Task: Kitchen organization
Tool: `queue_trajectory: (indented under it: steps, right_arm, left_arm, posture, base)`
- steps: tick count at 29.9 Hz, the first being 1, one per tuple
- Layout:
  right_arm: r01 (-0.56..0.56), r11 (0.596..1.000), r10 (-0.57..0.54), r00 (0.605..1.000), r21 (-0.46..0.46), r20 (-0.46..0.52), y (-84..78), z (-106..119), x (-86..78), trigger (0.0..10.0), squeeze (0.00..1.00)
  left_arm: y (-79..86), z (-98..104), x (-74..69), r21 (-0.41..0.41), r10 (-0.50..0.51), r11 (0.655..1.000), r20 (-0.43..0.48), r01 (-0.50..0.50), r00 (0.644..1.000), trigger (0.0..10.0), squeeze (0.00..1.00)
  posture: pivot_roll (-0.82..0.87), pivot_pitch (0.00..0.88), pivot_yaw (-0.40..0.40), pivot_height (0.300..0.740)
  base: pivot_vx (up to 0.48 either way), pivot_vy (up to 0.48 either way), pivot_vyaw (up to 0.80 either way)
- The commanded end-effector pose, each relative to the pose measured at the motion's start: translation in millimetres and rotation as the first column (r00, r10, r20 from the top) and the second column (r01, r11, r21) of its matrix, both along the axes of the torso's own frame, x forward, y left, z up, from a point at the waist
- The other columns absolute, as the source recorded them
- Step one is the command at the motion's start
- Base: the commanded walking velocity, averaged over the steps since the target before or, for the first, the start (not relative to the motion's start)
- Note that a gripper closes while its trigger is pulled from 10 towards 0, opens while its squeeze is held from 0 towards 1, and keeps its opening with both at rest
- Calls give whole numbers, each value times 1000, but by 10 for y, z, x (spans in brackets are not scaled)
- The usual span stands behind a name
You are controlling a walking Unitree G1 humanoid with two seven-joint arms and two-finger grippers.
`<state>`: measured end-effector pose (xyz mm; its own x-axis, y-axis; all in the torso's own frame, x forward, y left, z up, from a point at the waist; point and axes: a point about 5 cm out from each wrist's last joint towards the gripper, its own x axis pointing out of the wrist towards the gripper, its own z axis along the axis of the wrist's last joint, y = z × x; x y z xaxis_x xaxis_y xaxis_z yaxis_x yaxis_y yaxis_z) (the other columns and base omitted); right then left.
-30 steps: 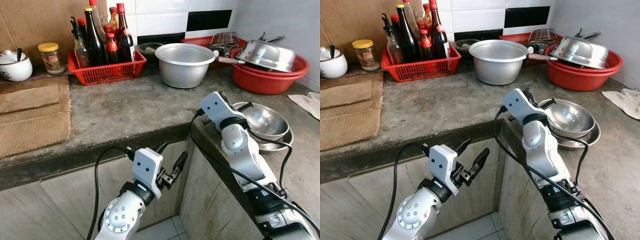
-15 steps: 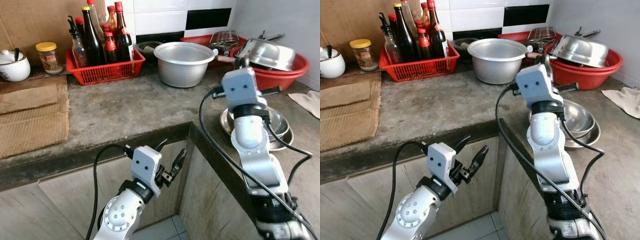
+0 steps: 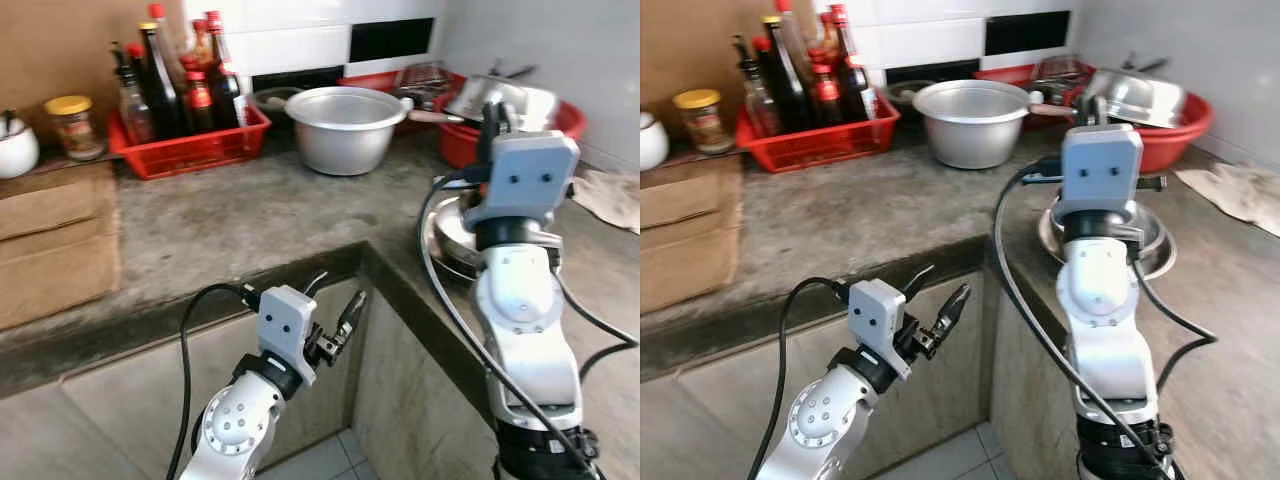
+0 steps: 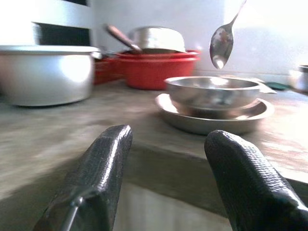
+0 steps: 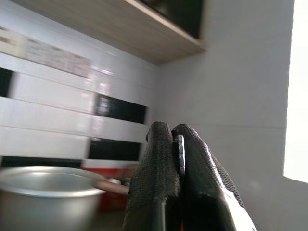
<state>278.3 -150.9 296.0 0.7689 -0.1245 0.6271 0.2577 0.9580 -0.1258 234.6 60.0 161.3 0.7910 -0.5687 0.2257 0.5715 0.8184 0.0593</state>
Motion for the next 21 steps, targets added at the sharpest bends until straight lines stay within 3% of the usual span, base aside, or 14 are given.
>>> queue_trajectory:
  steps: [1, 10, 17, 21]
  right_arm:
    - [5, 1000, -5, 1000, 1, 21, -8, 68, -25, 10000, 0]
    - [90, 995, -90, 996, -32, 0, -96, 18, -52, 10000, 0]
    - [180, 981, -184, 981, -70, -59, -208, -120, -94, 10000, 0]
    - [209, 974, -217, 971, -91, -97, -227, -232, -149, 10000, 0]
  left_arm:
    - [-14, -11, 17, 1, -5, 1000, -9, 5, 1000, 10000, 0]
    - [10, -17, 26, 10, 0, 1000, -7, 0, 1000, 10000, 0]
    - [2, -15, 30, 9, -5, 1000, -7, 5, 1000, 10000, 0]
    - [-1, -20, 32, 18, -11, 1000, -7, 11, 1000, 10000, 0]
  posture:
    - [64, 0, -29, 740]
    - [66, 0, -29, 740]
    - [61, 0, -23, 740]
    - [60, 0, -18, 740]
  base:
    - [0, 431, -800]
    - [0, 455, -797]
    - [0, 0, -791]
    - [0, 480, -788]
